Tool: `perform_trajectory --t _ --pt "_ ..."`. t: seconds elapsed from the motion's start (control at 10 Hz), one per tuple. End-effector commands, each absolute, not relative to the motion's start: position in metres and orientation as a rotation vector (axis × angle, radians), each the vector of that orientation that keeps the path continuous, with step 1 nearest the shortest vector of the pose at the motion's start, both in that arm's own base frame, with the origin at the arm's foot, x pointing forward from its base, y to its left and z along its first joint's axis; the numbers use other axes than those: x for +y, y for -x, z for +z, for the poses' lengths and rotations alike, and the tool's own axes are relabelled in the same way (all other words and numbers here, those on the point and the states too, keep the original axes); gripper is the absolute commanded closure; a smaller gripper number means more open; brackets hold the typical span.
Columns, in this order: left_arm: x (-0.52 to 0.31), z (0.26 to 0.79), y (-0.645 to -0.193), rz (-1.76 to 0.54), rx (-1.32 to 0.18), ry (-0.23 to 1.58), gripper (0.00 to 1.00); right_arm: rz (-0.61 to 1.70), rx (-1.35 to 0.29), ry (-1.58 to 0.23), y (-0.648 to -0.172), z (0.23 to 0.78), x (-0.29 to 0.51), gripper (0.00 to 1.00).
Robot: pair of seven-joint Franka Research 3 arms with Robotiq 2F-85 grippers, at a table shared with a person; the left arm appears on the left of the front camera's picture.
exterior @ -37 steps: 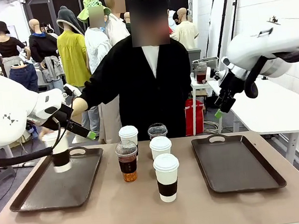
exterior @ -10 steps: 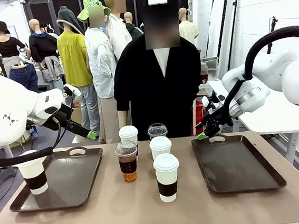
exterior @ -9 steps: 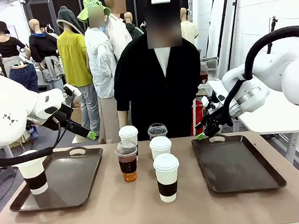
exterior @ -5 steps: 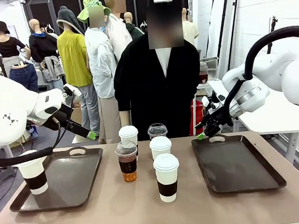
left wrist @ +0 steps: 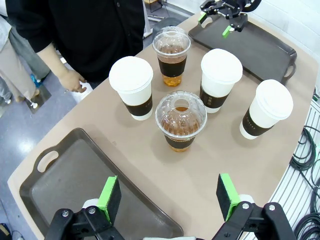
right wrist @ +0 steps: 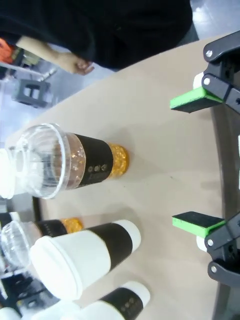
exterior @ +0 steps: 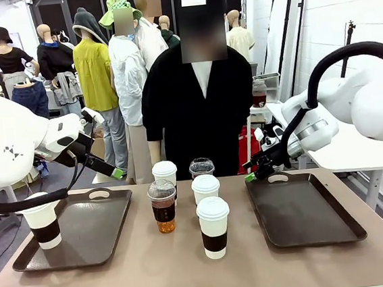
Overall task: Distribute the coffee onto the tray.
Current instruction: Pick up one iced Americano and place it on the right Handle tray.
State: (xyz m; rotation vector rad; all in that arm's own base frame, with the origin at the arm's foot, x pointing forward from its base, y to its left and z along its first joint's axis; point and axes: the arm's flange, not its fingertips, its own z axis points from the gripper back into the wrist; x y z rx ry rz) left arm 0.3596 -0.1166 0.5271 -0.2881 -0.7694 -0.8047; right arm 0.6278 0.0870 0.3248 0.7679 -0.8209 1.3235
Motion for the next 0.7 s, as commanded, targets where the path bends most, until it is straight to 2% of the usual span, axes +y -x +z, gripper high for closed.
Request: perform_trajectory --t 0.0,0.6 --pt "-0.115 0.526 -0.36 -0.804 -0.764 0.295 0.0 1.352 -0.878 -0.817 -0.643 0.313 0.092 0.0" --pt "-0.115 0.526 -0.36 -0.804 -0.764 0.295 0.0 1.351 -0.949 -0.927 -0.668 0.281 0.121 0.0"
